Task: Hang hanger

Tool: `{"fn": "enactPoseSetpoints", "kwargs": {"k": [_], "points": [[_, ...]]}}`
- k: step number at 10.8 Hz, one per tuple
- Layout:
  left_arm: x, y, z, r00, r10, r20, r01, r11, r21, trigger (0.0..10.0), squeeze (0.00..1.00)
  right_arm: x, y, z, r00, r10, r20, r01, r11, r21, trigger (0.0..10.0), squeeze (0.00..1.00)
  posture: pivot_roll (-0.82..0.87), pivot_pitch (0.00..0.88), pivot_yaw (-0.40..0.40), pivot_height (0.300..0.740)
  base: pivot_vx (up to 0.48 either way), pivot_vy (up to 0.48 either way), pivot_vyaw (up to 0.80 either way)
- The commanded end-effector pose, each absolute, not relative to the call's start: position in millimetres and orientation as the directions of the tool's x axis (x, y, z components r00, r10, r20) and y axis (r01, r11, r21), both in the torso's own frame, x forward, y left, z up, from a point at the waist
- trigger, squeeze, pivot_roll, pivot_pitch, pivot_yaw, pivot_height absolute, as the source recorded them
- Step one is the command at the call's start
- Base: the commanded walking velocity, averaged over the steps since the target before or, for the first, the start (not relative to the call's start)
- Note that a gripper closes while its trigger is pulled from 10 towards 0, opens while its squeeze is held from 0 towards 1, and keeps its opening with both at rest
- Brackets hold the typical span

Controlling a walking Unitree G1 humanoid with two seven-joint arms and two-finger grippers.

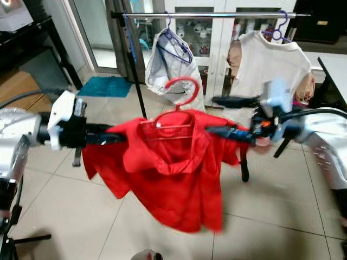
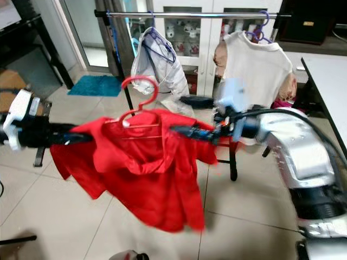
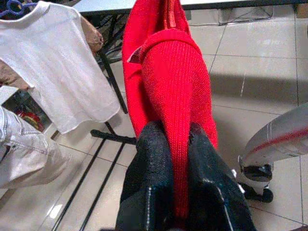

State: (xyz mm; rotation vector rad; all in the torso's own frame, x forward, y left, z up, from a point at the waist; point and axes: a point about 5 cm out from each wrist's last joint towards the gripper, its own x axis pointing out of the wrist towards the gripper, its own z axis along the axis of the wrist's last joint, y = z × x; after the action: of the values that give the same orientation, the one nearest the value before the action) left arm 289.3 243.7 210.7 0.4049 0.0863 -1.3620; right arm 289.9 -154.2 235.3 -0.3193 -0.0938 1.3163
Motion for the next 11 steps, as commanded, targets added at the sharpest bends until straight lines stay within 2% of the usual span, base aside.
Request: {"fn": "enactPoseSetpoints", "kwargs": {"k": [1, 3, 4, 5, 6, 11], "points": [[289, 245, 218, 0.232, -0.940, -0.250, 0.949, 0.163, 0.270, 0.0, 0.00, 289, -142, 240, 0.186, 0.978, -0.093, -0.946, 0.153, -0.286, 10.0, 0.00, -0.07, 0.000, 0.097, 0.740, 0.000, 0.000, 0.00], [291, 240, 215, 0.245, -0.941, -0.235, 0.947, 0.180, 0.267, 0.0, 0.00, 286, -124, 234, 0.125, 0.988, -0.095, -0.971, 0.102, -0.217, 10.0, 0.00, -0.07, 0.000, 0.096, 0.740, 0.000, 0.000, 0.00], [292, 237, 217, 0.253, -0.941, -0.224, 0.944, 0.189, 0.269, 0.0, 0.00, 284, -116, 233, 0.116, 0.988, -0.100, -0.976, 0.095, -0.194, 4.2, 0.00, -0.07, 0.000, 0.097, 0.740, 0.000, 0.000, 0.00], [293, 234, 218, 0.255, -0.942, -0.216, 0.943, 0.193, 0.271, 0.0, 0.00, 282, -111, 231, 0.104, 0.989, -0.103, -0.979, 0.083, -0.187, 0.5, 0.00, -0.07, 0.000, 0.097, 0.740, 0.000, 0.000, 0.00], [293, 228, 218, 0.250, -0.946, -0.209, 0.943, 0.189, 0.274, 0.0, 0.00, 281, -106, 230, 0.086, 0.993, -0.081, -0.983, 0.071, -0.170, 0.0, 0.00, -0.08, 0.000, 0.096, 0.740, 0.000, 0.000, 0.00], [295, 221, 226, 0.270, -0.946, -0.181, 0.939, 0.217, 0.269, 0.0, 0.00, 281, -104, 228, 0.073, 0.990, -0.124, -0.981, 0.049, -0.190, 0.0, 0.00, -0.09, 0.000, 0.091, 0.740, 0.000, 0.000, 0.00]]}}
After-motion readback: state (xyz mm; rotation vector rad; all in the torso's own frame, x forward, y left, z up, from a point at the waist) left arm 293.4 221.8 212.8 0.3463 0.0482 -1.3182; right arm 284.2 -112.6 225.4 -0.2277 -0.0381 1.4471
